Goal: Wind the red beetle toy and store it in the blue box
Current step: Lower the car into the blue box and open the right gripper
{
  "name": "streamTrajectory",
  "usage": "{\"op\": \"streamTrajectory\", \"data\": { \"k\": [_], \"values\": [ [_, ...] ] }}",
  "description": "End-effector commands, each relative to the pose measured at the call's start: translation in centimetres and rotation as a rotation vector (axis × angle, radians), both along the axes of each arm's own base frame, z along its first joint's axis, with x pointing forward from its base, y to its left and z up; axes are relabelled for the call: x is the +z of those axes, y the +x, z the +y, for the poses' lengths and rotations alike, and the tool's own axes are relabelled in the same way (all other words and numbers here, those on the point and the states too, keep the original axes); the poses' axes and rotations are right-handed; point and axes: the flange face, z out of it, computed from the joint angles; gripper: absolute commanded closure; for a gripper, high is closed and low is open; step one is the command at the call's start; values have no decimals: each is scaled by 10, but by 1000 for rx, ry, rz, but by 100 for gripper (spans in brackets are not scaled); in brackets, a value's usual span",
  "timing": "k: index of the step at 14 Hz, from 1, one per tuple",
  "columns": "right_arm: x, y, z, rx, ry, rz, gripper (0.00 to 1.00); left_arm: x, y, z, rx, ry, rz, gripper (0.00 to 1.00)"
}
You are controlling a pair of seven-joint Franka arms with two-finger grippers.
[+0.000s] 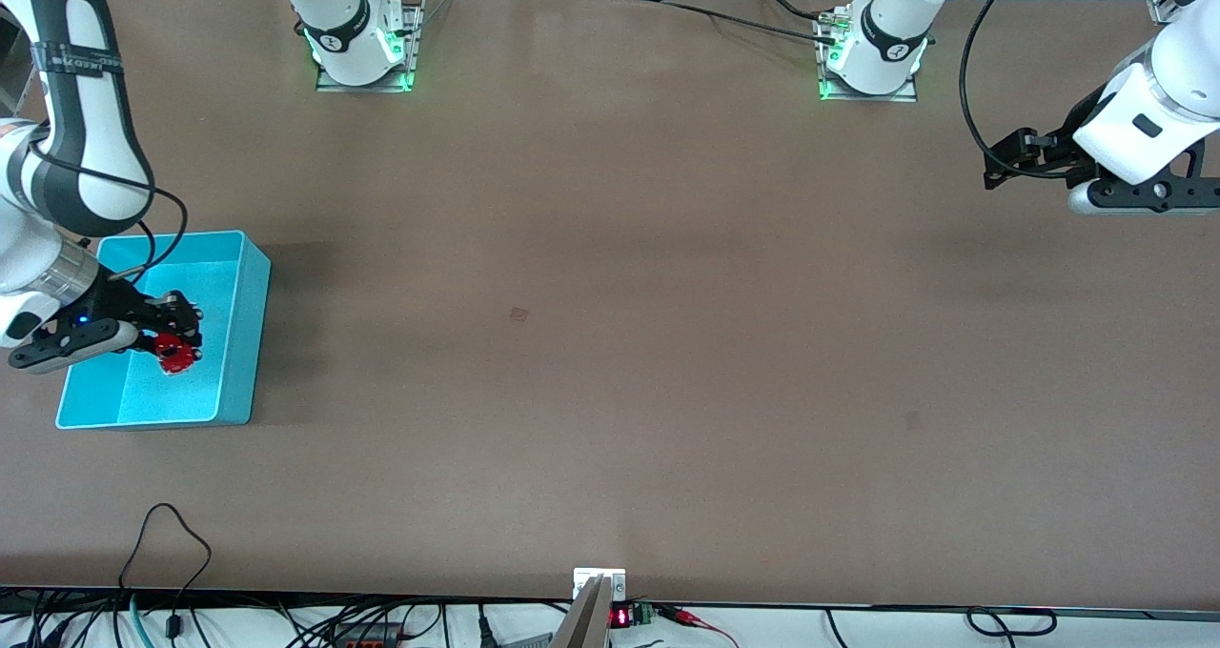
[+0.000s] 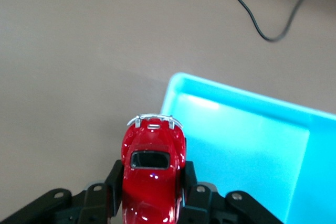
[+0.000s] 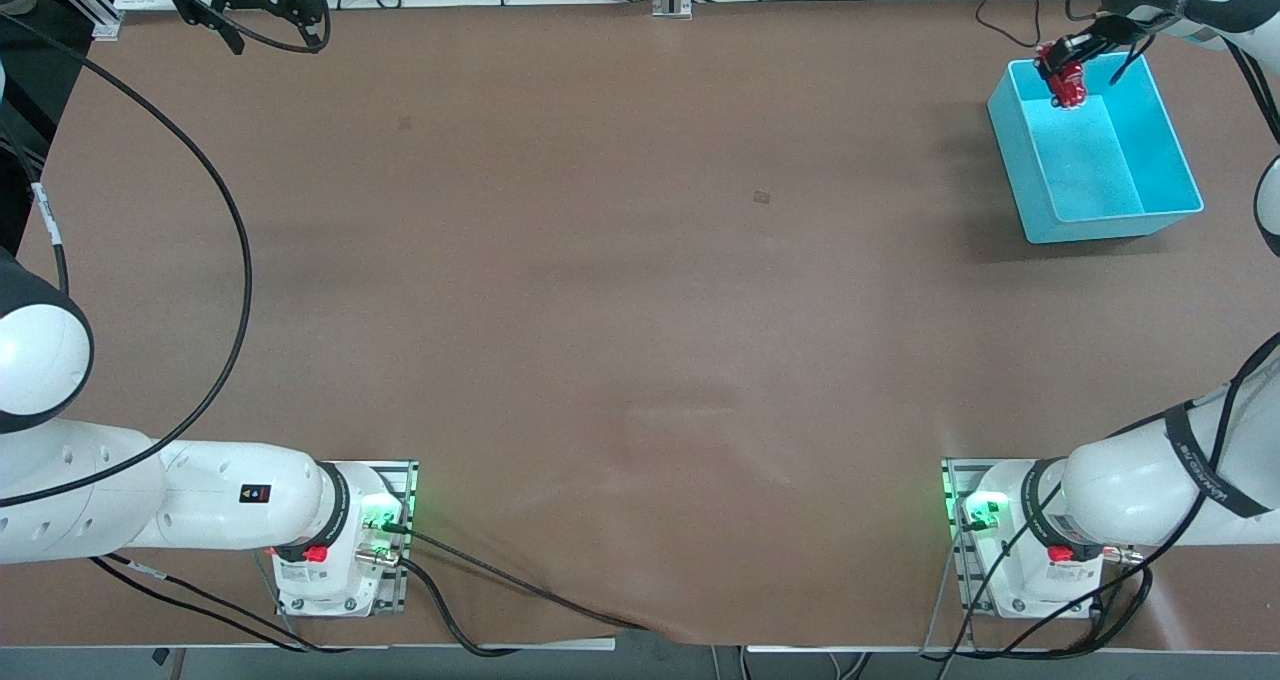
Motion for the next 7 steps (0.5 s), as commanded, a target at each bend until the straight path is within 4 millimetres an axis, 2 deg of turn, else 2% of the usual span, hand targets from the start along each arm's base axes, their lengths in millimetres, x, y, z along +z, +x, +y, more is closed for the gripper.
{"op": "streamTrajectory", "data": {
  "k": [1,4,7],
  "values": [
    [-39,2,-21,-43,-56,89,100,7,0,-2,-3,-8,4,0],
    [-74,-5,-44,-102,-92,157,100,7,0,-1,-4,-8,4,0],
    [-103,2,-54,-123,-117,176,100,8,0,-4,-10,-8,1,0]
  ]
}}
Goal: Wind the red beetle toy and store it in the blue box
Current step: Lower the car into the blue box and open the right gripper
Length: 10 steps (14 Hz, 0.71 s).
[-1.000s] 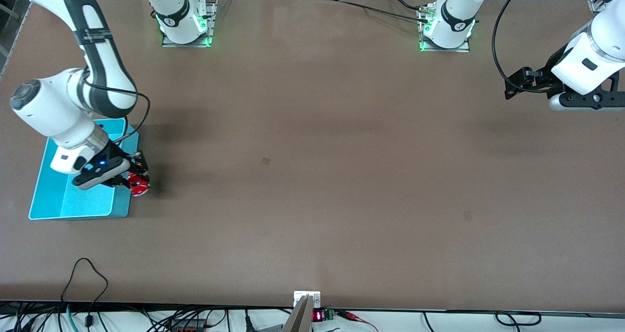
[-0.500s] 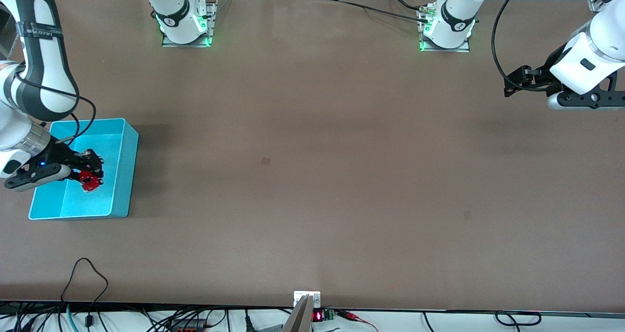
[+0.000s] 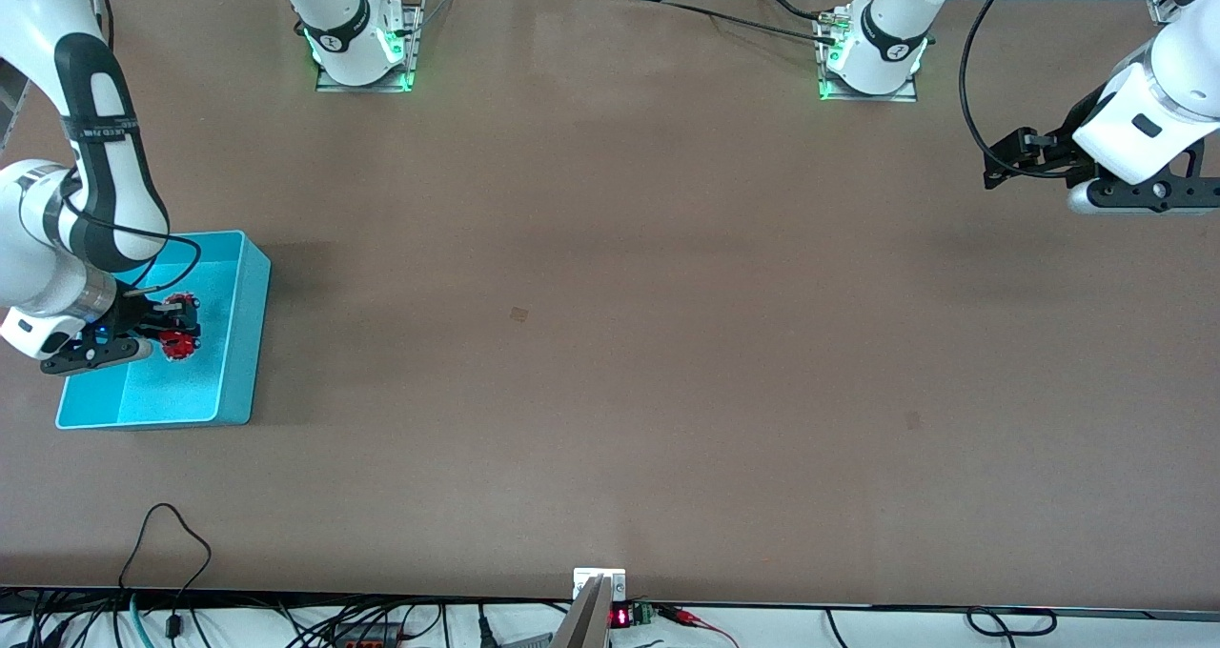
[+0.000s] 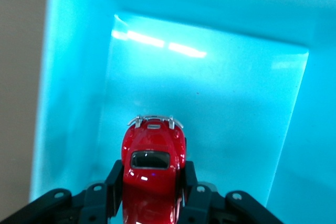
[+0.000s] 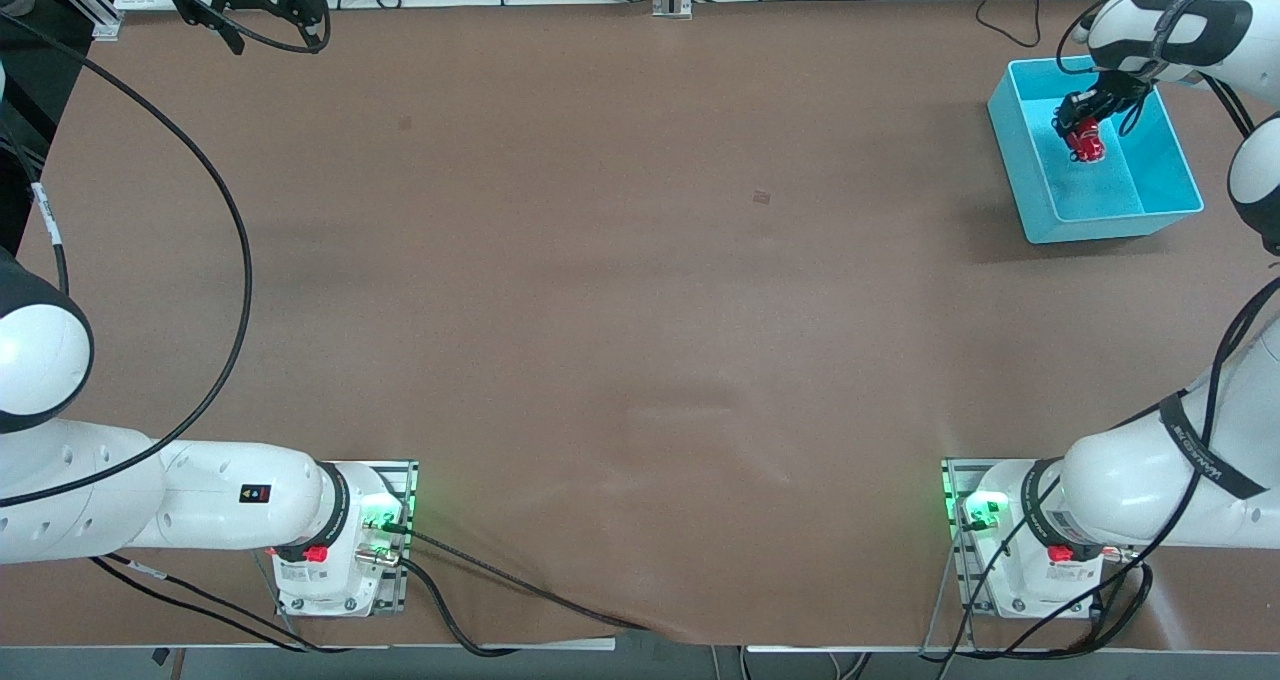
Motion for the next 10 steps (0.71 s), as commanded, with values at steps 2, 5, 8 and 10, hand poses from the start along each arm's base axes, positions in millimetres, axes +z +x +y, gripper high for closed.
{"op": "streamTrajectory", "data": {
  "k": [2,5,8,10],
  "values": [
    [-36,7,-20,-46,-29,4,100,7,-1,-3,-10,-8,5,0],
    [-62,5,-34,-61,-52,-40,99,7,-1,-6,-14,-8,5,0],
    [-73,3,-34,-61,-54,-38,76,7,0,-5,-13,-8,5,0],
    [-71,3,-36,-50,-54,-42,0,7,0,-4,-11,-8,5,0]
  ]
}}
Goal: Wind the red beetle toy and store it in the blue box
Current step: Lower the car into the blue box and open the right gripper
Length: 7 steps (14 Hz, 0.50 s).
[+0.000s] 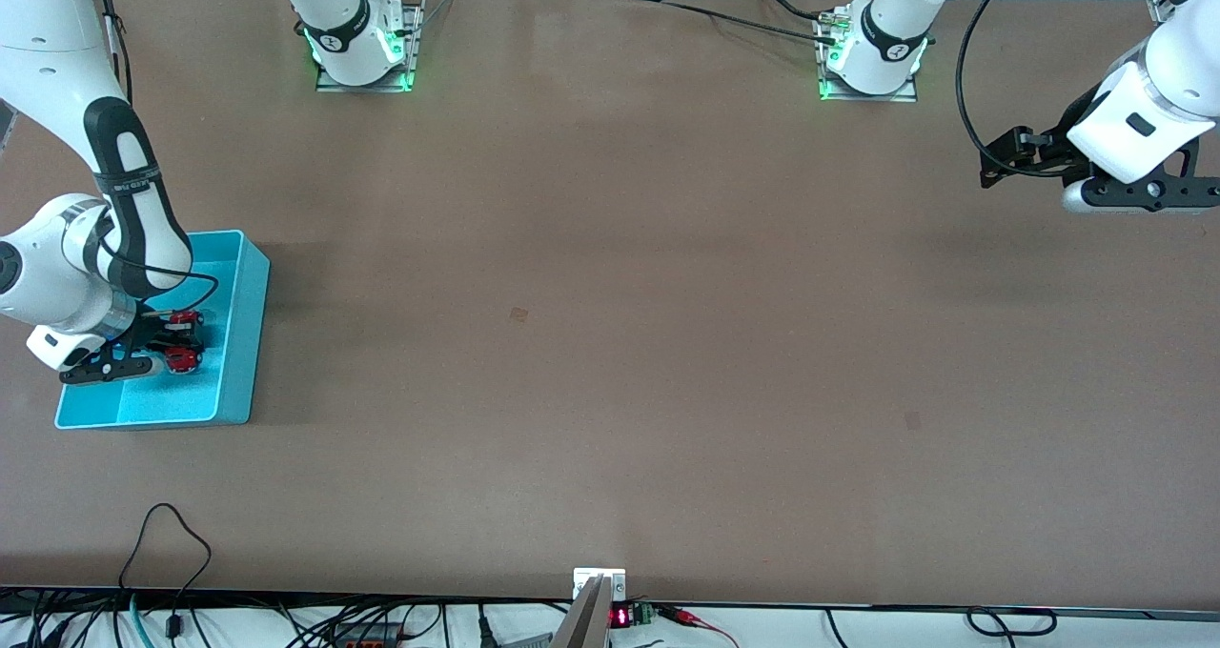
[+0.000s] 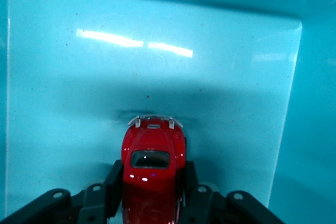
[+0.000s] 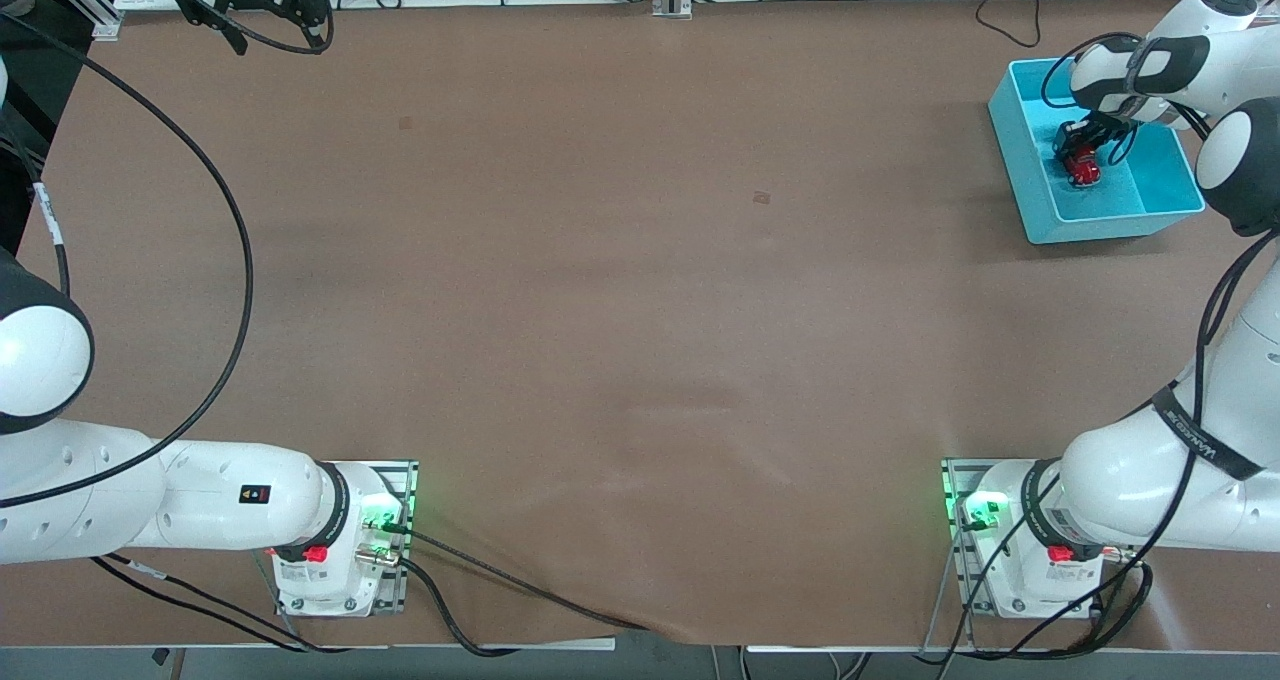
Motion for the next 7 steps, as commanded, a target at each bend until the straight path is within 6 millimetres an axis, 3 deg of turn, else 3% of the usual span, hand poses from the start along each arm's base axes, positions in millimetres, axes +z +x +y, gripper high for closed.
{"op": "streamTrajectory", "data": {
  "k": [1,4,7],
  "values": [
    [6,4,-4,45,-7,-18,0,7,1,1,-3,-8,0,0],
    [27,9,4,19,30,-57,0,7,0,1,-3,-8,3,0],
    [70,16,20,35,53,-78,0,7,0,0,-5,-8,3,0]
  ]
}}
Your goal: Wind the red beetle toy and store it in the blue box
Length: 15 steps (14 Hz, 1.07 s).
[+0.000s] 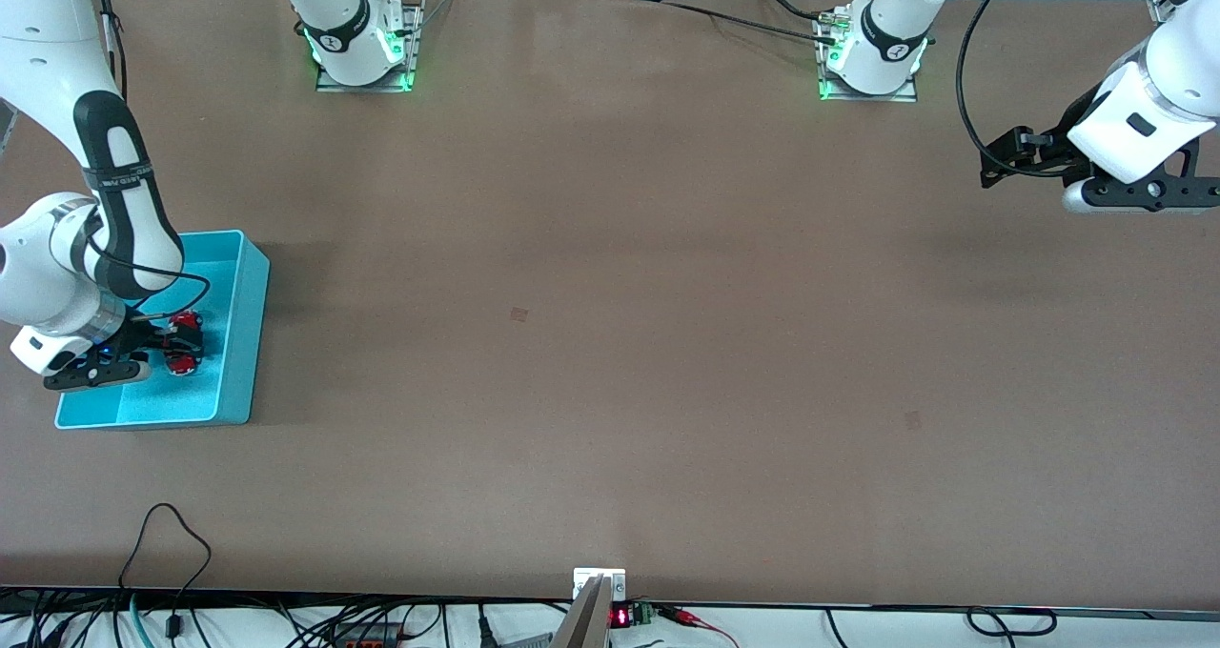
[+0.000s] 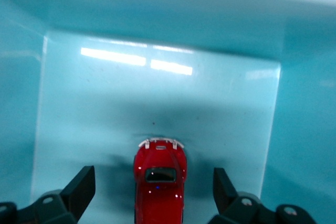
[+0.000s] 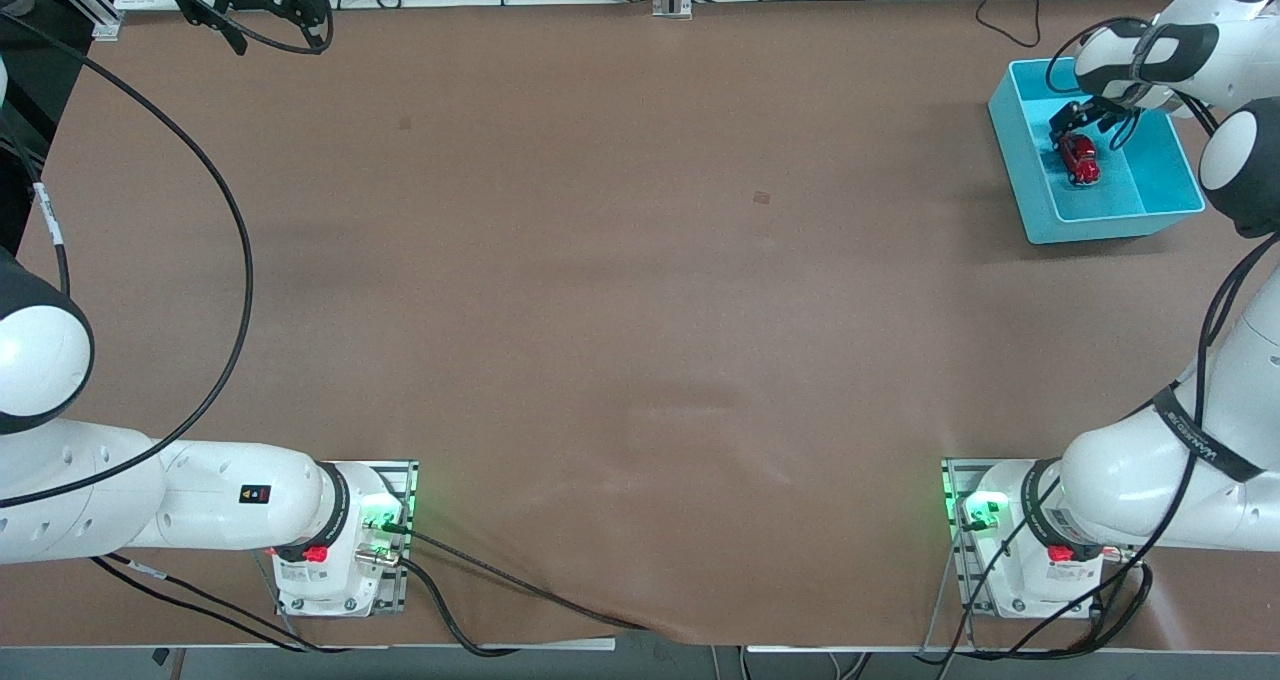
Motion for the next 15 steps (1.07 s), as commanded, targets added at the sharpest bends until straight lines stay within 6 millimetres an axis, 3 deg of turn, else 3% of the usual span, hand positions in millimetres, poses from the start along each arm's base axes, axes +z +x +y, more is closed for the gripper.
{"op": "streamTrajectory", "data": {
  "k": [1,6,8,12,15],
  "values": [
    [55,4,24,34,44,-19,0,7,0,0,-5,-8,3,0],
    [154,17,79,122,60,-113,0,7,1,0,-4,-8,0,0],
    [183,17,99,111,93,-81,0,7,0,0,-4,-8,1,0],
    [257,2,159,-54,161,32,0,7,1,6,4,-13,2,0],
    [308,-21,169,-165,192,110,0,7,1,6,4,-13,3,0]
  ]
}}
